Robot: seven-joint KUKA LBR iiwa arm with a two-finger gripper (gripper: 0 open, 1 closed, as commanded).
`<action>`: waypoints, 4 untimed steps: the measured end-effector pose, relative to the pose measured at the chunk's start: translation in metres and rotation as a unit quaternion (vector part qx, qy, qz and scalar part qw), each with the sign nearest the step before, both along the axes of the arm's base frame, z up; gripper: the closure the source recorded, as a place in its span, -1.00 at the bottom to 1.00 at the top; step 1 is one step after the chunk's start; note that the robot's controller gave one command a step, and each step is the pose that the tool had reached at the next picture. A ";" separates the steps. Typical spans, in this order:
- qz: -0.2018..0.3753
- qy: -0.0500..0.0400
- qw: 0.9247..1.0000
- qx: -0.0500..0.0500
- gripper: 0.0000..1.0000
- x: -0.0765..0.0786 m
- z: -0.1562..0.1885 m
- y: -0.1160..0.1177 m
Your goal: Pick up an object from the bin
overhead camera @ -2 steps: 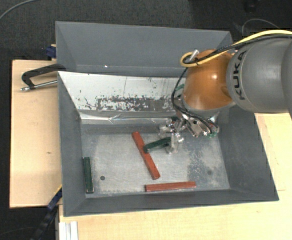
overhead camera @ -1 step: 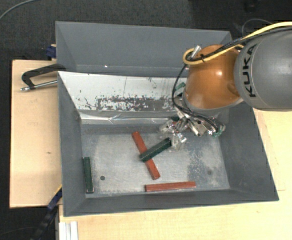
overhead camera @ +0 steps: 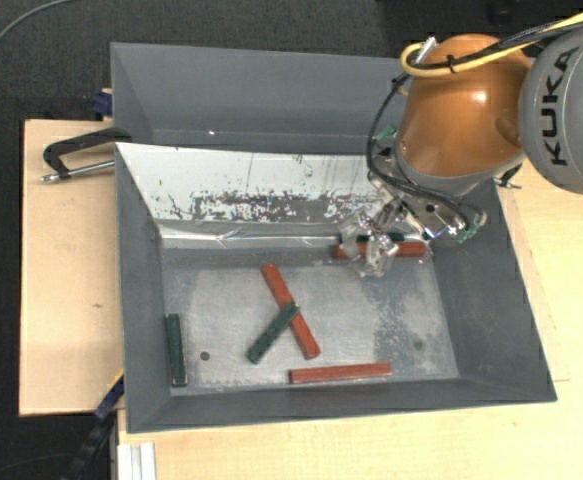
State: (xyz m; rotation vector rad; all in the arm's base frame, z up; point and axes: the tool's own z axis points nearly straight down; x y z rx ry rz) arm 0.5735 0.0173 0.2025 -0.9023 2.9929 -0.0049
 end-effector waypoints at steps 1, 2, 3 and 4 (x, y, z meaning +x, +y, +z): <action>0.000 0.005 1.000 0.000 -1.00 -0.002 -0.005 0.000; 0.070 0.008 0.998 0.000 -1.00 -0.071 -0.033 0.077; 0.195 0.008 0.981 -0.002 -1.00 -0.045 -0.132 0.091; 0.238 0.006 0.971 -0.001 -1.00 -0.063 -0.118 0.143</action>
Offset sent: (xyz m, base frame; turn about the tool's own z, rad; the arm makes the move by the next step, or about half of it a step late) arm 0.0000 0.0000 0.0000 0.0000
